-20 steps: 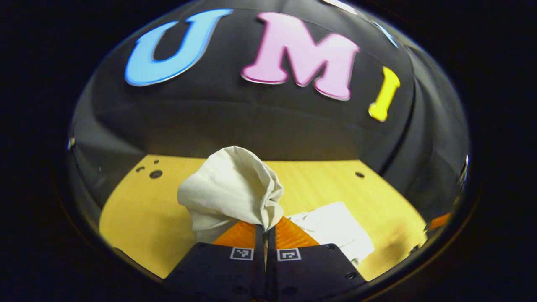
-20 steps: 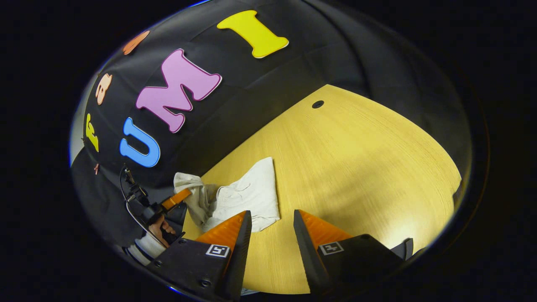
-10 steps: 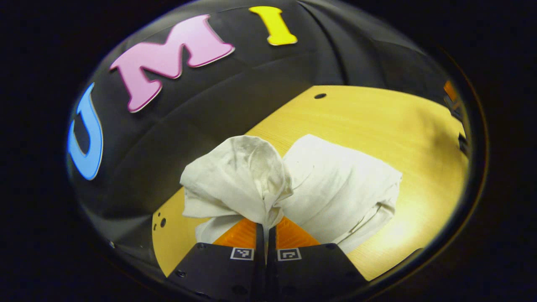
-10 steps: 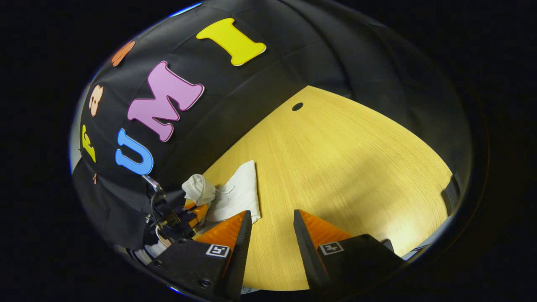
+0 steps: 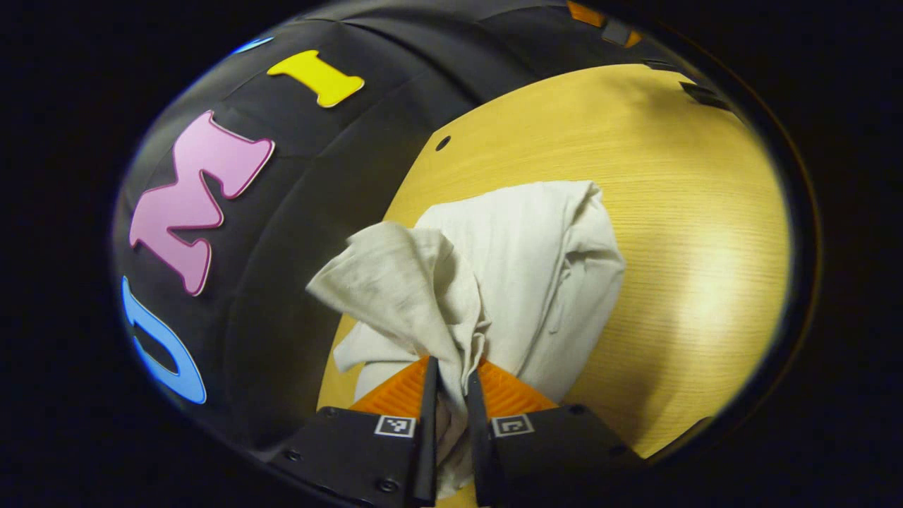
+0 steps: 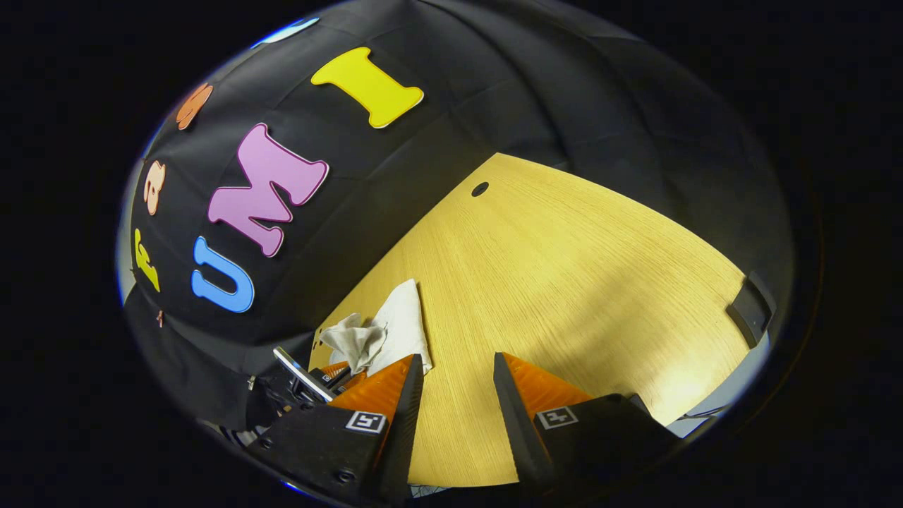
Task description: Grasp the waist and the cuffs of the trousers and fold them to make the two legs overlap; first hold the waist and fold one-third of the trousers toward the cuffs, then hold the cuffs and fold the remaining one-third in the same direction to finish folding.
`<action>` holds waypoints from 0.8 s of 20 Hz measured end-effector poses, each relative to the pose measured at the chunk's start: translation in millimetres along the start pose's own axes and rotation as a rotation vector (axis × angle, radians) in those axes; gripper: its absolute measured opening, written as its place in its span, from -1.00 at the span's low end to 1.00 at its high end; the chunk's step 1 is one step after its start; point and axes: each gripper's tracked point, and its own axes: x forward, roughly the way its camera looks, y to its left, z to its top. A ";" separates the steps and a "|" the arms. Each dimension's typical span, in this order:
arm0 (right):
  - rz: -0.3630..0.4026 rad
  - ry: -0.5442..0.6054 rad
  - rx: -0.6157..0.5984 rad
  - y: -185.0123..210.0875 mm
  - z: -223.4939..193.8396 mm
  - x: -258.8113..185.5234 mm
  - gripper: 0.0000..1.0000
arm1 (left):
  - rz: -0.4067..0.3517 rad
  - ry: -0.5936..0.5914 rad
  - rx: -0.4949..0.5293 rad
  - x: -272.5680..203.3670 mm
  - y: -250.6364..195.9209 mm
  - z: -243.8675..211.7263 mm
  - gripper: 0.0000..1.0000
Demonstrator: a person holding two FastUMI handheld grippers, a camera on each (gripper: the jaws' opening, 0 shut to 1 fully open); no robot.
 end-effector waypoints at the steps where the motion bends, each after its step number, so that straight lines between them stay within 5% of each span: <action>1: 0.004 -0.002 0.000 2.1 -3.3 -0.6 0.24 | -0.016 -0.011 0.009 -3.4 -5.4 3.6 -0.19; 3: 0.009 -0.014 0.001 6.0 -8.4 -4.0 0.24 | -0.037 -0.028 0.003 -7.8 -14.4 6.7 0.38; 6: 0.020 -0.042 0.002 15.2 -10.6 -12.7 0.24 | -0.015 -0.051 -0.010 -28.6 -6.8 13.4 0.94; 9: 0.058 -0.067 0.018 39.9 -11.3 -23.4 0.24 | -0.009 -0.094 -0.092 -59.7 6.4 20.0 0.96; 16: 0.169 -0.114 -0.002 127.2 -15.2 -34.4 0.24 | -0.068 -0.224 -0.464 -149.6 42.9 38.3 0.96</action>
